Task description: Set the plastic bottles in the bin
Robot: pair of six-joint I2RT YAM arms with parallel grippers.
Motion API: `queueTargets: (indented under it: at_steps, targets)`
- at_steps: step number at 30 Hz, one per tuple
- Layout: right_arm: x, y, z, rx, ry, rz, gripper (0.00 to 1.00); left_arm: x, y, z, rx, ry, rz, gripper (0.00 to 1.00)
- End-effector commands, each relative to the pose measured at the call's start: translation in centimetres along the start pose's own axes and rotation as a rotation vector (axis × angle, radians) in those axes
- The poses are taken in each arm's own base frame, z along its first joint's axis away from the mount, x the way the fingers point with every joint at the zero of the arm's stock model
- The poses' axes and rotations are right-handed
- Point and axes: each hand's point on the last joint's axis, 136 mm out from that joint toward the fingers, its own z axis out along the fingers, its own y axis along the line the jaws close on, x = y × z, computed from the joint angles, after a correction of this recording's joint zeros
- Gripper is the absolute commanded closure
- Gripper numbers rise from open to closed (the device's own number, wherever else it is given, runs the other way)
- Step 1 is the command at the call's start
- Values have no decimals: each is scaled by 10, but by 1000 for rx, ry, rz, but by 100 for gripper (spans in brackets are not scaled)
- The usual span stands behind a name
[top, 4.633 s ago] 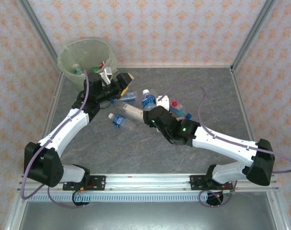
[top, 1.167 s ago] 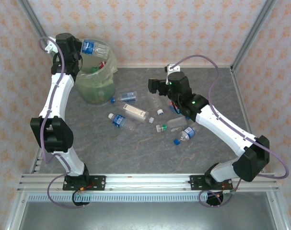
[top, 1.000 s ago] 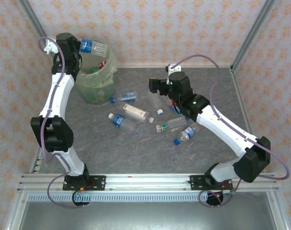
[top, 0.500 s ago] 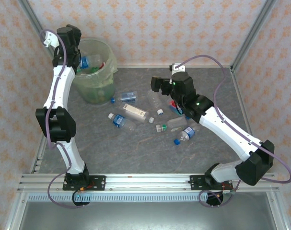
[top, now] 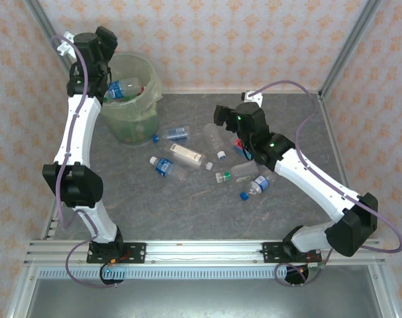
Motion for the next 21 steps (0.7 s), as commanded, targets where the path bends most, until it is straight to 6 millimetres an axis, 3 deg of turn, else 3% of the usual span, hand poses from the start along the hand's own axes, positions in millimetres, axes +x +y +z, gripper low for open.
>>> queueTargets:
  at_steps: [1,7,14,21]
  targets:
    - [15,-28,2,126,33,52,0,25,-18,-18,50,75,132,1]
    - [60,-58,-8,211,134,151,1,64,-35,-40,123,162,238,1]
    - [121,-93,-34,247,247,310,7,126,-68,-72,288,293,310,1]
    - [176,-121,-56,300,356,429,14,164,-87,-104,407,387,353,1]
